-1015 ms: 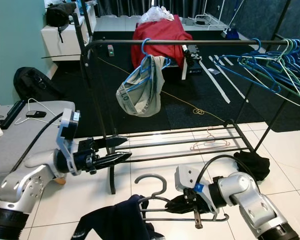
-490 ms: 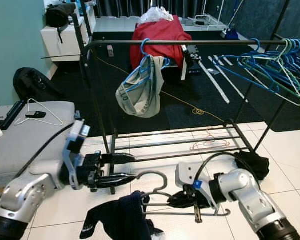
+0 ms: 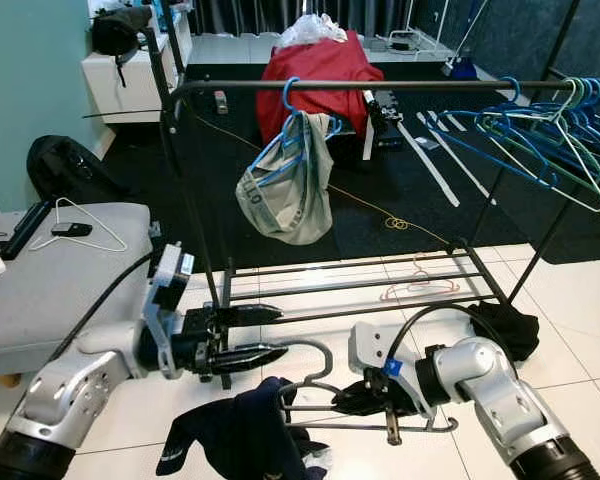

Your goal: Hang hanger

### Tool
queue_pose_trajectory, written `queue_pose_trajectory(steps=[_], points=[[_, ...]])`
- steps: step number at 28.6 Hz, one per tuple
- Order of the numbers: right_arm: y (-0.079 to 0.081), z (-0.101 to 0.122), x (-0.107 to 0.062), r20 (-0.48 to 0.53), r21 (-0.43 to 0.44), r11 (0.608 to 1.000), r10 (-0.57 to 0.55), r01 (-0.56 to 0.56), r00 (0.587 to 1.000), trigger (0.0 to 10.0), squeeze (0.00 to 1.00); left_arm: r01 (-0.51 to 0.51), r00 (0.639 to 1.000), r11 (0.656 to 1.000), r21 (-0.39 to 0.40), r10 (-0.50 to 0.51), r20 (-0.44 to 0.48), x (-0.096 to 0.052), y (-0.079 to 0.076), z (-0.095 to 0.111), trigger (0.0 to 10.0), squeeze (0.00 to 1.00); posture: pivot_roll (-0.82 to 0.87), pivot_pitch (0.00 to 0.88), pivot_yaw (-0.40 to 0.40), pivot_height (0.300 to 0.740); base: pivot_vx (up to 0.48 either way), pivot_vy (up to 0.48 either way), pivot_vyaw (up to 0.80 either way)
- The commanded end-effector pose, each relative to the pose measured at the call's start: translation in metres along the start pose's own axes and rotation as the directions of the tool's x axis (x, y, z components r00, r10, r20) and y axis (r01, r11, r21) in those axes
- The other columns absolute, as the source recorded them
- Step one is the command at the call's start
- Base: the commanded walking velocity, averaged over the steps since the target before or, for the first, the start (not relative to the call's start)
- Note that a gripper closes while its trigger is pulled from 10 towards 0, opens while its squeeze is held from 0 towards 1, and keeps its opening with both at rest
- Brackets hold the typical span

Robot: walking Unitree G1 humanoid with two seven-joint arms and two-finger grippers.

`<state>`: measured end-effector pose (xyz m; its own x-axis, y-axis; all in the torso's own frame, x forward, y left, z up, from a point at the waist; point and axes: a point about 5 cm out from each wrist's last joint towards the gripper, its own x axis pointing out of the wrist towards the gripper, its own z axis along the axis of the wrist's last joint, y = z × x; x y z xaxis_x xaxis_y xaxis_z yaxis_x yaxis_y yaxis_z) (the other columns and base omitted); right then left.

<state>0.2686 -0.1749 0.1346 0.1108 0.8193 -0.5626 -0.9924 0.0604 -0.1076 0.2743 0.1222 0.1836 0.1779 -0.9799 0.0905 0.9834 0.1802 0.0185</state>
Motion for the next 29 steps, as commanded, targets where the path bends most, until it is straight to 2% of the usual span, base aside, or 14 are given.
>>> queue_pose_trajectory(steps=[1, 3, 10, 17, 24, 29], points=[[-0.002, 0.003, 0.001, 0.018, -0.015, 1.000, -0.001, 0.001, 1.000, 10.0, 0.00, 0.054, 0.998, 0.998, -0.025, -0.053, 0.014, 0.001, -0.006, 0.002, 10.0, 0.00, -0.11, 0.098, -0.020, 0.740, 0.000, 0.000, 0.00], [-0.003, 0.001, -0.001, 0.013, -0.014, 1.000, -0.006, 0.006, 1.000, 10.0, 0.00, 0.090, 0.995, 0.993, -0.073, -0.086, 0.051, -0.002, -0.010, 0.007, 10.0, 0.00, -0.11, 0.098, -0.022, 0.740, 0.000, 0.000, 0.00], [-0.003, 0.001, -0.002, 0.011, -0.013, 1.000, -0.009, 0.010, 1.000, 10.0, 0.00, 0.108, 0.993, 0.990, -0.095, -0.103, 0.058, -0.004, -0.013, 0.010, 10.0, 0.00, -0.11, 0.098, -0.023, 0.740, 0.000, 0.000, 0.00], [-0.004, 0.009, 0.002, 0.042, -0.021, 1.000, 0.003, -0.002, 0.999, 10.0, 0.00, 0.094, 0.995, 0.995, -0.036, -0.095, -0.016, 0.005, -0.013, -0.003, 10.0, 0.00, -0.11, 0.099, -0.025, 0.740, 0.000, 0.000, 0.00], [-0.002, 0.010, 0.003, 0.041, -0.019, 1.000, 0.025, -0.024, 0.999, 10.0, 0.00, 0.019, 1.000, 1.000, 0.008, -0.019, 0.023, 0.009, -0.003, -0.001, 10.0, 0.00, -0.12, 0.099, -0.026, 0.740, 0.000, 0.000, 0.00], [-0.002, 0.008, 0.002, 0.034, -0.018, 1.000, 0.022, -0.021, 0.999, 10.0, 0.00, 0.038, 0.999, 0.999, -0.006, -0.038, 0.023, 0.009, -0.005, 0.001, 10.0, 0.00, -0.11, 0.101, -0.025, 0.740, 0.000, 0.000, 0.00]])
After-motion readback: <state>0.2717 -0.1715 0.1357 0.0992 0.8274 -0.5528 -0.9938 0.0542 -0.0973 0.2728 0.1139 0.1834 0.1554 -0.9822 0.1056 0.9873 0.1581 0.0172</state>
